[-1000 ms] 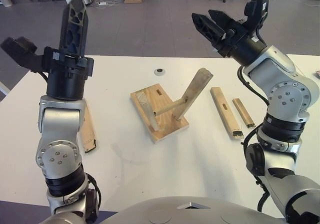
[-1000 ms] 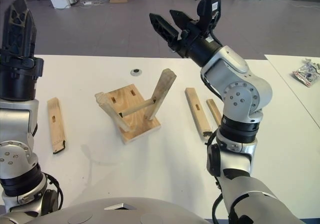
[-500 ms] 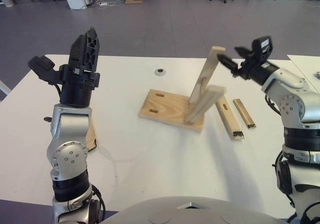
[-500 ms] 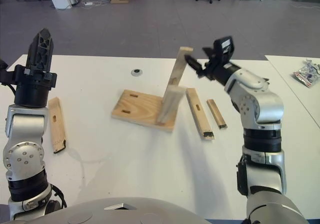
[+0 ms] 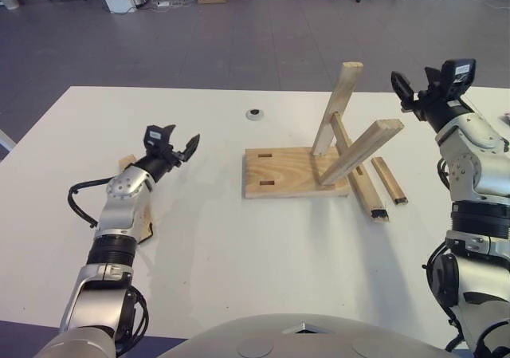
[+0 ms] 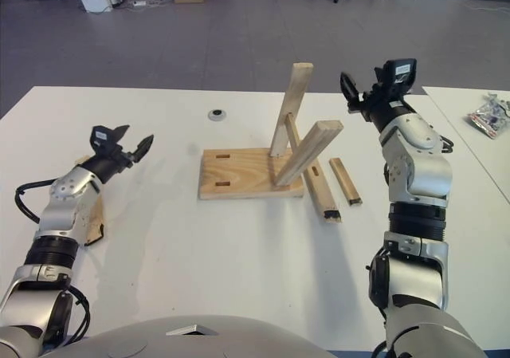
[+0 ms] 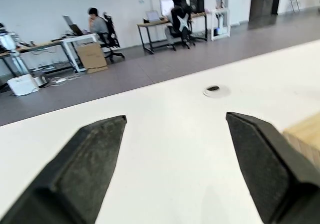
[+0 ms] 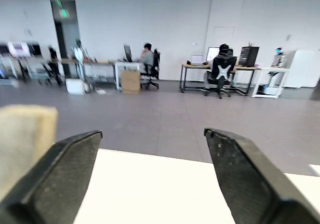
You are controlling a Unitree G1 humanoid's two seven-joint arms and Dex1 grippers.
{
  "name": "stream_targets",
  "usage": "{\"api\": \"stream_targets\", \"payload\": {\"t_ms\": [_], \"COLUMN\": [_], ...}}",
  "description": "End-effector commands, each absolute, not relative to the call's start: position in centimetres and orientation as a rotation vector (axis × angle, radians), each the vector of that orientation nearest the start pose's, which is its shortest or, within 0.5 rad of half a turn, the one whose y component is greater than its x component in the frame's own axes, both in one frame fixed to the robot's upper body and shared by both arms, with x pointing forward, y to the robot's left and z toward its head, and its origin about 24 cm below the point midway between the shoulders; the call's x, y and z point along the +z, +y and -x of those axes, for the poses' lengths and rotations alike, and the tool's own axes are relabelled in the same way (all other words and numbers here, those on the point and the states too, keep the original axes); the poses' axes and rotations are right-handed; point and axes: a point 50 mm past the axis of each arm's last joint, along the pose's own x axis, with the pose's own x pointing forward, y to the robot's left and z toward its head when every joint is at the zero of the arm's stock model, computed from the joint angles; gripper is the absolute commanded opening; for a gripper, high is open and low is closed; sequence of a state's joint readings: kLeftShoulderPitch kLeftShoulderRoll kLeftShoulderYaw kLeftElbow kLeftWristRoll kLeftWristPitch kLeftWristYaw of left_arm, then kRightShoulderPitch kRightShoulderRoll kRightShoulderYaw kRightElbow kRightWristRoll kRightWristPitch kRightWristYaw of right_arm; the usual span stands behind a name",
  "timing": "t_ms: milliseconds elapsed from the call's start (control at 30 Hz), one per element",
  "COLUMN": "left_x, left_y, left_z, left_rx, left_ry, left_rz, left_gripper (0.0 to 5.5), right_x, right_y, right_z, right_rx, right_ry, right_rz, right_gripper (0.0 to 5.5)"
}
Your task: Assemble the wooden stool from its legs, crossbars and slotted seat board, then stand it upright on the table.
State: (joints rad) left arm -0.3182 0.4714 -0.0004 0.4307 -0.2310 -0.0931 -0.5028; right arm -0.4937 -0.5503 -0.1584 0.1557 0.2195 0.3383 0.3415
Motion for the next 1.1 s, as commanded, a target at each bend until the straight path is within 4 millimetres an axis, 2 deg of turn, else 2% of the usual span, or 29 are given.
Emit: {"api": "stream_targets", "payload": {"t_ms": [33,100,133,233,333,467,633,833,933,1033,1100], "left_x": [6.0,5.6,5.4,5.0,4.8,4.2,1.6,0.2,0.8,2.6,3.6], "left_y": [21.6,21.2,20.9,20.4,20.0,19.4,18.4,17.4,16.6,16.2,16.3], "left_z": [-30.8,-30.4,-30.3,-29.8,-29.5,-29.5,-28.8,-26.9,-24.7,-20.9,-19.4], "left_rx": [-0.505,-0.53,-0.54,-0.549,-0.557,-0.586,-0.706,-0.818,-0.904,-1.052,-1.106], "left_ry": [0.072,0.083,0.084,0.084,0.083,0.109,0.237,0.281,0.268,0.301,0.337], "left_rz": [-0.343,-0.377,-0.38,-0.369,-0.359,-0.385,-0.56,-0.599,-0.592,-0.565,-0.566], "left_gripper": [3.66,3.66,3.66,3.66,3.66,3.66,3.66,3.66,3.66,3.66,3.66], "right_x": [11.9,9.5,8.4,6.3,4.9,4.9,4.9,4.6,4.4,4.3,4.4], "right_y": [-22.8,-22.4,-22.5,-23.1,-22.5,-20.9,-19.6,-17.4,-16.6,-15.9,-15.4], "right_z": [-32.9,-32.8,-32.8,-32.8,-32.9,-33.1,-33.4,-34.1,-34.5,-35.1,-35.4], "right_rx": [0.325,0.38,0.392,0.391,0.43,0.507,0.581,0.662,0.684,0.679,0.671], "right_ry": [0.096,0.158,0.193,0.274,0.308,0.252,0.212,0.163,0.149,0.14,0.129], "right_rz": [0.672,0.874,0.92,0.959,0.943,0.935,0.951,0.907,0.884,0.826,0.764], "right_gripper": [3.84,3.84,3.84,3.84,3.84,3.84,3.84,3.84,3.84,3.84,3.84]}}
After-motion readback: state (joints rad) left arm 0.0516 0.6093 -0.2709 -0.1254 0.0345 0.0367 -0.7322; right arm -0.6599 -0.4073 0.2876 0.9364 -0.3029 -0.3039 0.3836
